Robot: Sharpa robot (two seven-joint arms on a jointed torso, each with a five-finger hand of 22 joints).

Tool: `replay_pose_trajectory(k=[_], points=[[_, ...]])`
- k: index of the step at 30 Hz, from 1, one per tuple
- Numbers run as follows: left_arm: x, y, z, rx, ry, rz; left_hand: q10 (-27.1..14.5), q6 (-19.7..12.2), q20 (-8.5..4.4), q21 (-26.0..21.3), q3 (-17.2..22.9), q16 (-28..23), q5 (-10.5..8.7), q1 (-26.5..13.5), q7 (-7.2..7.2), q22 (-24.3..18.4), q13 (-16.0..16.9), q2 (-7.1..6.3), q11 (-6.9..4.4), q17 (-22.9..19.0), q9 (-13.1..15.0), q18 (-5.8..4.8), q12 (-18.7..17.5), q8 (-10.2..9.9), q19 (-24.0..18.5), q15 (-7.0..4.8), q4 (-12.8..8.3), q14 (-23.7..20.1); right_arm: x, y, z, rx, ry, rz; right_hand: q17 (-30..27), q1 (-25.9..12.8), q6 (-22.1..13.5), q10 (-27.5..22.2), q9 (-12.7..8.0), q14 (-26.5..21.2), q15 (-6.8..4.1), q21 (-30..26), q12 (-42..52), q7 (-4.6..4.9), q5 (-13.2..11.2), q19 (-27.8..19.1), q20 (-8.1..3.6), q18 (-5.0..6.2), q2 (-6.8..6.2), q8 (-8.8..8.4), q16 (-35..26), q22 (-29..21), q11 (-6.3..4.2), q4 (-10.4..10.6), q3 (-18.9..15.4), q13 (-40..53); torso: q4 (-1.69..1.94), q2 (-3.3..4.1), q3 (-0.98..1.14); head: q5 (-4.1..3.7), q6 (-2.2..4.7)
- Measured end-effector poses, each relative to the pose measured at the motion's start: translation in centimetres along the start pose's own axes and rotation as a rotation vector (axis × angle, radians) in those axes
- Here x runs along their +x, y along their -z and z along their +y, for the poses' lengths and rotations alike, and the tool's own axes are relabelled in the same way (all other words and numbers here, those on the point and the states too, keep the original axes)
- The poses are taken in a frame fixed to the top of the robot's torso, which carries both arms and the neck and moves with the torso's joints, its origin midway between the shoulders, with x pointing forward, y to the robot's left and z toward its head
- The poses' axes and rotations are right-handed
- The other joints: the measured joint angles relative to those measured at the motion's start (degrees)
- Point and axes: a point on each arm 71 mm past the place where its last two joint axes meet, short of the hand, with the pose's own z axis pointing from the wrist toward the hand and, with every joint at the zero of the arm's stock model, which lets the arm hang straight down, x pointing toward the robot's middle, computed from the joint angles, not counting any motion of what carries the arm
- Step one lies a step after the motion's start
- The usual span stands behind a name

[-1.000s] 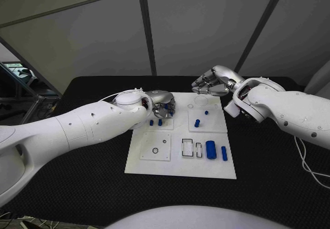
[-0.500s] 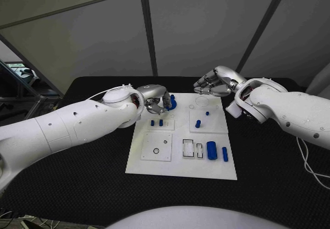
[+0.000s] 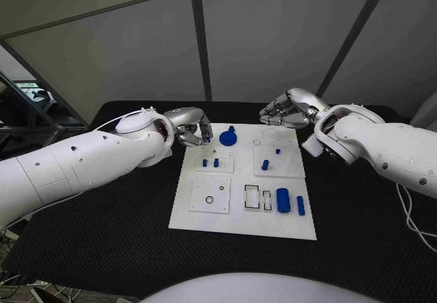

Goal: Assemble the parts on the task board

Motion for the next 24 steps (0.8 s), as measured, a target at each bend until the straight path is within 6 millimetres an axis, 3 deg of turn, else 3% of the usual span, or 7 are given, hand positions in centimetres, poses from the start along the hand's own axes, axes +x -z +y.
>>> replay_pose_trajectory(k=[24], points=[[2.1,-1.6,-0.1,-0.033,0.052,0.054,0.4,0.2,-0.21,0.0,-0.3,0.0,0.00,-0.6,0.20,0.0,-0.1,-0.48,0.00,-0.4,0.0,-0.01,-0.5,-0.2,0.2,0.00,0.3,0.0,0.2,-0.1,0.1,-0.003,-0.002,0.003,0.0,0.0,0.0,0.0,0.0,0.0,0.00,0.0,0.0,0.00,0.0,0.0,0.00,0.00,0.00,0.00,0.0,0.0,0.00,0.0,0.0,0.0,-0.16,0.13,0.07,0.00,0.21]])
